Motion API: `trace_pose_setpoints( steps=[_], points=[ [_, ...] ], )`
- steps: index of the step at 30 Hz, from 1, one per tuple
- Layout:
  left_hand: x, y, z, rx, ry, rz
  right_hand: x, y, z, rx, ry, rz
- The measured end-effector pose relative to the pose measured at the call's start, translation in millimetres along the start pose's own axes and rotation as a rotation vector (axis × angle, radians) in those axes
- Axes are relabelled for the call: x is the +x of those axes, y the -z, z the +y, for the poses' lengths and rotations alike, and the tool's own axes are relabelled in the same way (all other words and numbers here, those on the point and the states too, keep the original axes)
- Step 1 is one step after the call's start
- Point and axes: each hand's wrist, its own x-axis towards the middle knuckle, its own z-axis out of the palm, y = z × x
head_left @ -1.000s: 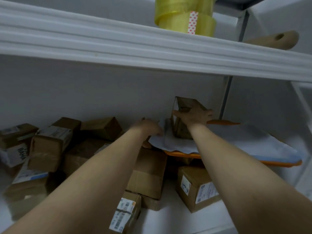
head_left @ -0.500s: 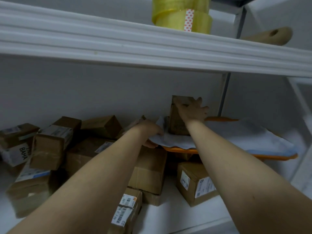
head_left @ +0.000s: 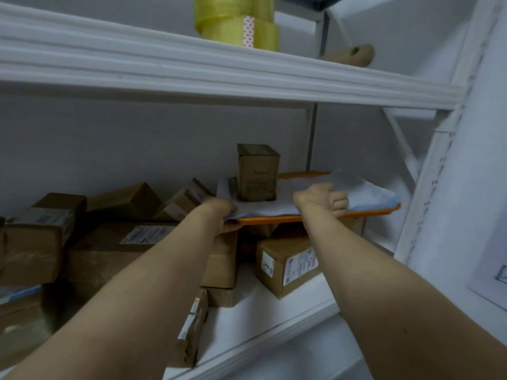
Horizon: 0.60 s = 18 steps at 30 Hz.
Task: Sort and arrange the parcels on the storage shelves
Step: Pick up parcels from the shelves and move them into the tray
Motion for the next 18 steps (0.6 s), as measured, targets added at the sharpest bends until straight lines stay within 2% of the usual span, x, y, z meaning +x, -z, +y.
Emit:
trace_pose_setpoints(
  steps=[3,5,6,8,11,13,18],
  points=[
    [-0.5,-1.7,-4.1,-0.002,-0.006,-0.038,-3.7,11.1,4.8,0.162,-0.063,0.099],
    [-4.4,-1.7,-5.4,-0.015,0.01,-0.058,-1.8,20.5,14.5,0.313,-0.184,0.119],
    [-6.7,-1.3,-5.7,-0.017,0.015,-0.064,1.6,21.0,21.4,0.409,-0.222,0.095],
    [-12.5,-0.5,-6.3,-0.004,0.021,-0.066,-5.0,21.3,32.8,0.613,-0.219,-0.106],
    [-14.4,-1.7,-7.5,0.016,0.006,-0.065,-10.1,21.1,34.8,0.915,-0.407,-0.243],
    [-17.1,-1.9,-8.0,0.044,0.012,-0.057,-13.5,22.7,34.8,0.983,-0.468,-0.249],
    [-27.4,3.1,-7.9,0.094,0.055,-0.128,-19.2,29.0,44.3,1.041,-0.384,-0.162]
  ],
)
